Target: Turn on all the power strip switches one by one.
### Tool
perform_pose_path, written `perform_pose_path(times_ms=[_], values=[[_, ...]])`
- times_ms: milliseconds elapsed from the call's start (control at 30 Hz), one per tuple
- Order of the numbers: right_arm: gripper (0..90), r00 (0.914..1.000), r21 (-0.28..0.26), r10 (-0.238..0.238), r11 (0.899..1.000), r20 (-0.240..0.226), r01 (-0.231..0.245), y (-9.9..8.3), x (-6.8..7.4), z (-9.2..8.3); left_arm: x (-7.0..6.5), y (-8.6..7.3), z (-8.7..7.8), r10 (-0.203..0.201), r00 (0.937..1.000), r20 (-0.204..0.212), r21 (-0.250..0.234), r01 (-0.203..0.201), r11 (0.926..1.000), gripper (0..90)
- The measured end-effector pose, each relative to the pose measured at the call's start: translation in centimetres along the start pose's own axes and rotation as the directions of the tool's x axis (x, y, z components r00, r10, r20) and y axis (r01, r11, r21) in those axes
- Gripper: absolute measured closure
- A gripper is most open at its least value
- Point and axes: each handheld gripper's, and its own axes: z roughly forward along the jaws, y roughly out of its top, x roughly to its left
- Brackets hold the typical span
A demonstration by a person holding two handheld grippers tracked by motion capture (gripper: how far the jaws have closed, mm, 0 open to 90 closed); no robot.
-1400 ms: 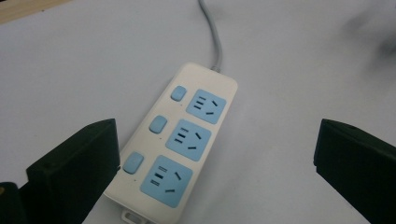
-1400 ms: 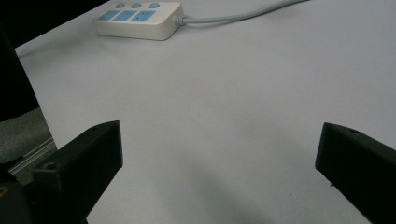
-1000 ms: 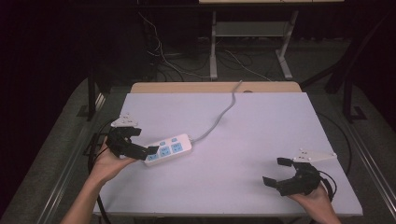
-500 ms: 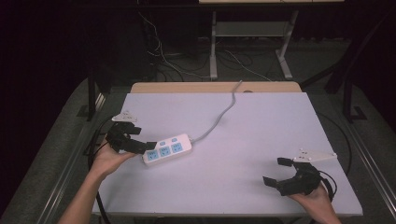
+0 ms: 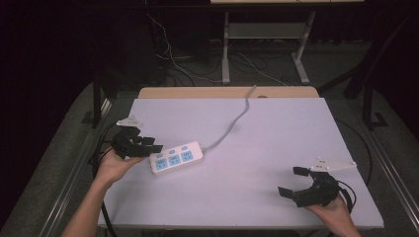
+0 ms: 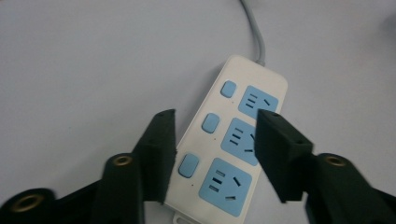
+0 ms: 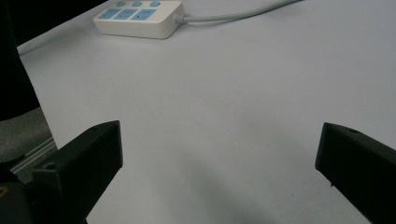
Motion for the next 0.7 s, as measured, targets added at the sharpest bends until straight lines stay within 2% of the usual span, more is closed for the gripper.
perform_pose_path(times_ms=[100,200,233,500,700], values=[[0.6,1.0000,0.000,-0.001,1.000,0.002,0.001,0.0,0.0,0.0,0.2,0.0,0.2,-0.009,0.9998,0.018,0.009,0.008,0.9999,63.4],[0.7,1.0000,0.000,-0.002,1.000,0.002,0.002,-0.1,0.0,0.1,0.4,0.0,0.4,-0.011,0.9998,0.016,0.020,0.010,0.9998,78.7],[0.6,1.0000,0.002,-0.002,1.000,0.002,0.002,-0.1,0.0,0.1,0.4,0.0,0.5,-0.011,0.9999,0.010,0.025,0.011,0.9996,87.0],[0.7,1.0000,-0.001,-0.003,1.000,0.003,0.003,-0.1,-0.1,0.1,0.6,-0.1,1.2,0.005,0.9997,-0.023,0.062,-0.003,0.9981,89.3],[0.6,1.0000,0.001,-0.003,1.000,0.007,0.003,-0.1,0.0,0.2,0.9,-0.2,1.4,0.002,0.9993,-0.036,0.069,0.001,0.9976,89.4]])
